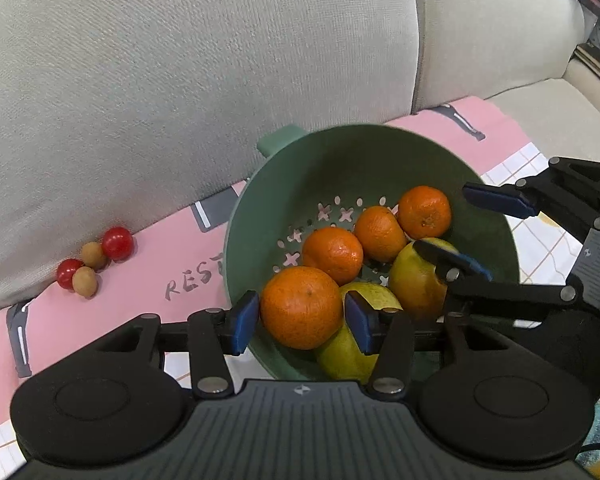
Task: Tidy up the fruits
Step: 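Open the left tool over the colander while the right tool opens, dropping both oranges, then move the left tool to a red cherry tomato while the right tool approaches another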
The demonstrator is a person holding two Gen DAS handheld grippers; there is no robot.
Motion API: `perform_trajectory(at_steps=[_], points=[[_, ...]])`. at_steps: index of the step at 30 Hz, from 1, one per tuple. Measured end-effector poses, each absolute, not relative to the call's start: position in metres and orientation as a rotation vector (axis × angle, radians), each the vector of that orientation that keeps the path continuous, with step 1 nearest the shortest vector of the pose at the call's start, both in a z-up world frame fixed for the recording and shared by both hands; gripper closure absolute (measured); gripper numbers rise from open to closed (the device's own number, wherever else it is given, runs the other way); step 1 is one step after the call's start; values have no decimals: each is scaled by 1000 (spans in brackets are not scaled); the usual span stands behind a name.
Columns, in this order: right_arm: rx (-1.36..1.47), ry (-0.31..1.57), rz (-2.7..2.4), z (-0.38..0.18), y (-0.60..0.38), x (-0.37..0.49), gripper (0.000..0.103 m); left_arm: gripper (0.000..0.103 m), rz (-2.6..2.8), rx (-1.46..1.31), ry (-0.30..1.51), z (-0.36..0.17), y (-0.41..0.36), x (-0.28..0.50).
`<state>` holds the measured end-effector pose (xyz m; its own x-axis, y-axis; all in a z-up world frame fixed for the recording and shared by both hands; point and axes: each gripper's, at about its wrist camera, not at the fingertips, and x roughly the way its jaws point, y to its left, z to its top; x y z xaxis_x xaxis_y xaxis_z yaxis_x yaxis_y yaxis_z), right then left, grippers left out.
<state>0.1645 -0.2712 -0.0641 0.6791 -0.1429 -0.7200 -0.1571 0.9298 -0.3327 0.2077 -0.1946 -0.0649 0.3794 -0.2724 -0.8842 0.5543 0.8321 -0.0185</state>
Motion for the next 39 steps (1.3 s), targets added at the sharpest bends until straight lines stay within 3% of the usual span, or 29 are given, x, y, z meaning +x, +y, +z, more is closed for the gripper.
perform_trajectory(at_steps=[6, 12, 25, 39], points=[[-359, 804, 6, -49, -266, 154, 33, 40, -527, 273, 1001, -42, -181, 197], [-300, 768, 7, -26, -256, 140, 21, 38, -478, 221, 931, -15, -152, 182], [-176, 745, 73, 4, -207, 96, 17, 37, -341, 175, 767, 43, -75, 150], [-165, 729, 161, 15, -143, 89, 13, 36, -140, 325, 679, 71, 10, 133]])
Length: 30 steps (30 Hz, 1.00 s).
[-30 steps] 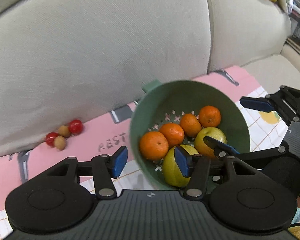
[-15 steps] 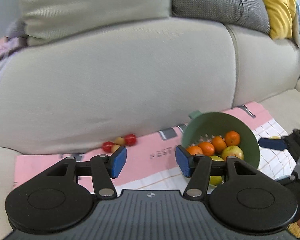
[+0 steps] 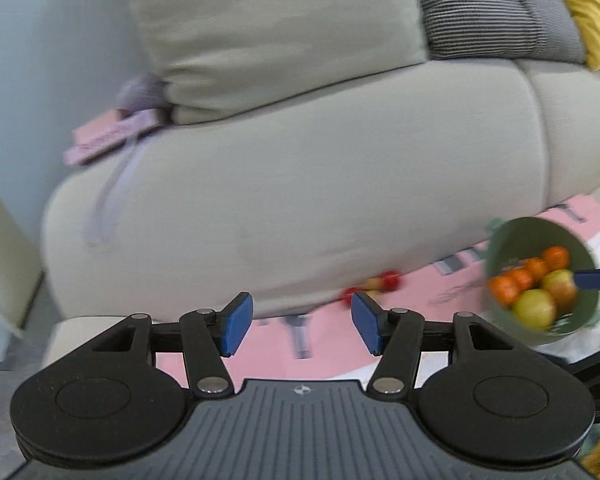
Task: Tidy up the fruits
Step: 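Move the left tool to a red cherry tomato while the right tool approaches another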
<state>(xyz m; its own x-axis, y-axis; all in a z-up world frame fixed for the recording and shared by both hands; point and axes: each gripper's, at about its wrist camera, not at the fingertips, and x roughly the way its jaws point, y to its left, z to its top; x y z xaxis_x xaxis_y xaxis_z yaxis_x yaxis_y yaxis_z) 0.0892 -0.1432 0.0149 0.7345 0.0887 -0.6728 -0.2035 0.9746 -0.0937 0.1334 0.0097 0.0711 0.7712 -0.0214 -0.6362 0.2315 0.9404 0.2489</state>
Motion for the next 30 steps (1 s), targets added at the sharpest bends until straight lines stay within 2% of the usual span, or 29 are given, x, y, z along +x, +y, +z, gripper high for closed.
perform_trajectory(at_steps=[9, 21, 30], points=[[-158, 746, 191, 8, -115, 105, 11, 36, -49, 266, 725, 60, 62, 146], [-123, 797, 215, -19, -97, 135, 10, 36, -173, 130, 803, 15, 67, 165], [-91, 720, 243, -33, -92, 154, 10, 36, -225, -2, 818, -9, 77, 184]])
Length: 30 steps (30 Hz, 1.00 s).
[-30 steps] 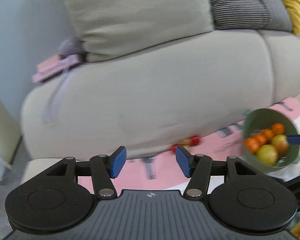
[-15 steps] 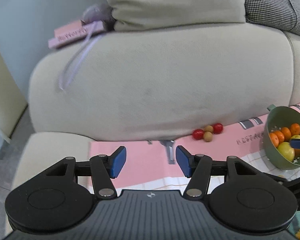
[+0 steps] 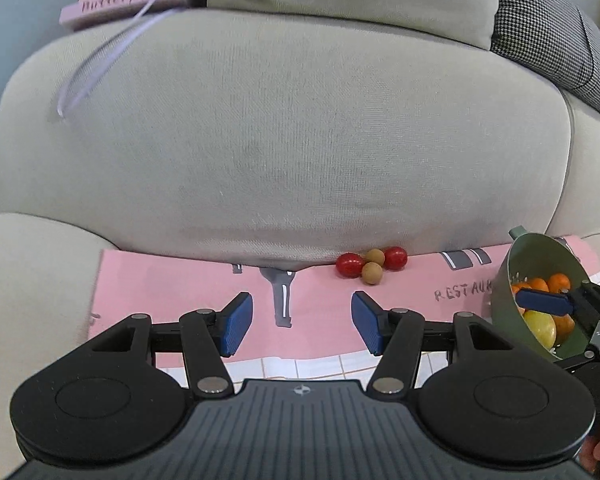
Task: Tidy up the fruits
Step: 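Move the left tool to a red cherry tomato while the right tool approaches another, then close the left tool on a red cherry tomato while the right tool grips another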
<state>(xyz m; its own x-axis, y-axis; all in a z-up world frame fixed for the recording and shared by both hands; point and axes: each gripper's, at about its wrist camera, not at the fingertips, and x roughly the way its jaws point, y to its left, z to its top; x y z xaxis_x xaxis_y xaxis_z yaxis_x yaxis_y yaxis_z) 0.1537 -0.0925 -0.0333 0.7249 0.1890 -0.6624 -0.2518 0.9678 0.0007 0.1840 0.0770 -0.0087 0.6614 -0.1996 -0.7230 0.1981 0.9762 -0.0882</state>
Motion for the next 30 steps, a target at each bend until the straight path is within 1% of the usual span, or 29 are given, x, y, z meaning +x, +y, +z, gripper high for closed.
perform_trajectory(at_steps=[5, 7, 9, 14, 19, 21, 23, 24, 27, 30], points=[[-124, 670, 264, -42, -82, 166, 11, 36, -231, -27, 839, -24, 79, 197], [-133, 655, 280, -47, -79, 171, 13, 36, -238, -39, 842, -29, 80, 201], [-139, 655, 293, -52, -77, 178, 18, 36, -241, -55, 846, -35, 82, 207], [-133, 669, 293, -65, -75, 200, 25, 36, -252, -108, 869, -50, 85, 224], [-134, 677, 241, -73, -77, 224, 35, 37, -271, -156, 881, -63, 82, 241], [-115, 692, 218, -77, -82, 235, 44, 39, -284, -170, 878, -68, 79, 247], [-103, 704, 194, -81, -87, 244, 49, 45, -302, -173, 875, -72, 74, 252], [-103, 709, 183, -83, -89, 248, 54, 46, -313, -169, 874, -74, 70, 254], [-105, 728, 155, -90, -96, 259, 62, 52, -339, -161, 874, -82, 60, 263], [-56, 753, 128, -98, -101, 270, 65, 57, -353, -204, 886, -91, 54, 274]])
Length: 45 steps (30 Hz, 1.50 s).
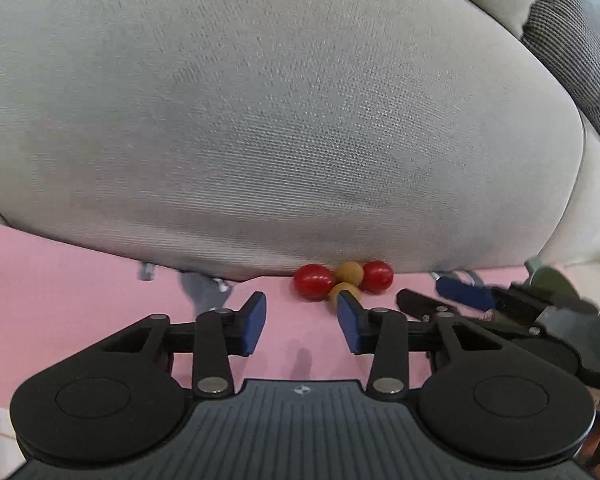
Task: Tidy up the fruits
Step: 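Close the left tool on a red cherry tomato while the right tool grips another, then carry the left tool's tomato over the colander while the right tool carries its tomato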
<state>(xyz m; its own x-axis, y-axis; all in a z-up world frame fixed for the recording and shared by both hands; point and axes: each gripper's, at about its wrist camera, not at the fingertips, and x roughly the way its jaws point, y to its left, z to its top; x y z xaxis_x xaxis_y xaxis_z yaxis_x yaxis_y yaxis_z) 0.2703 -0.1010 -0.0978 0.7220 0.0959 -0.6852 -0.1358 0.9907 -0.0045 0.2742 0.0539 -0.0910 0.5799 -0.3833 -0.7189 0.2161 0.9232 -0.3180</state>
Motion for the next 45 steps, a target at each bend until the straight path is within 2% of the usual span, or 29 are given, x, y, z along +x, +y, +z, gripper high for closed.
perform_trajectory(at_steps=[6, 16, 30, 38, 45], points=[[-29, 781, 108, -114, -99, 286, 73, 63, -363, -345, 952, -112, 49, 302], [-6, 800, 106, -138, -96, 310, 73, 63, -369, -352, 1024, -140, 36, 331], [-18, 784, 145, -164, -97, 332, 74, 62, -398, -367, 1029, -162, 23, 345], [17, 777, 142, -150, -100, 330, 75, 65, -362, -393, 1014, -162, 32, 338], [-5, 743, 166, -126, -98, 311, 75, 65, -291, -399, 989, -139, 34, 329]])
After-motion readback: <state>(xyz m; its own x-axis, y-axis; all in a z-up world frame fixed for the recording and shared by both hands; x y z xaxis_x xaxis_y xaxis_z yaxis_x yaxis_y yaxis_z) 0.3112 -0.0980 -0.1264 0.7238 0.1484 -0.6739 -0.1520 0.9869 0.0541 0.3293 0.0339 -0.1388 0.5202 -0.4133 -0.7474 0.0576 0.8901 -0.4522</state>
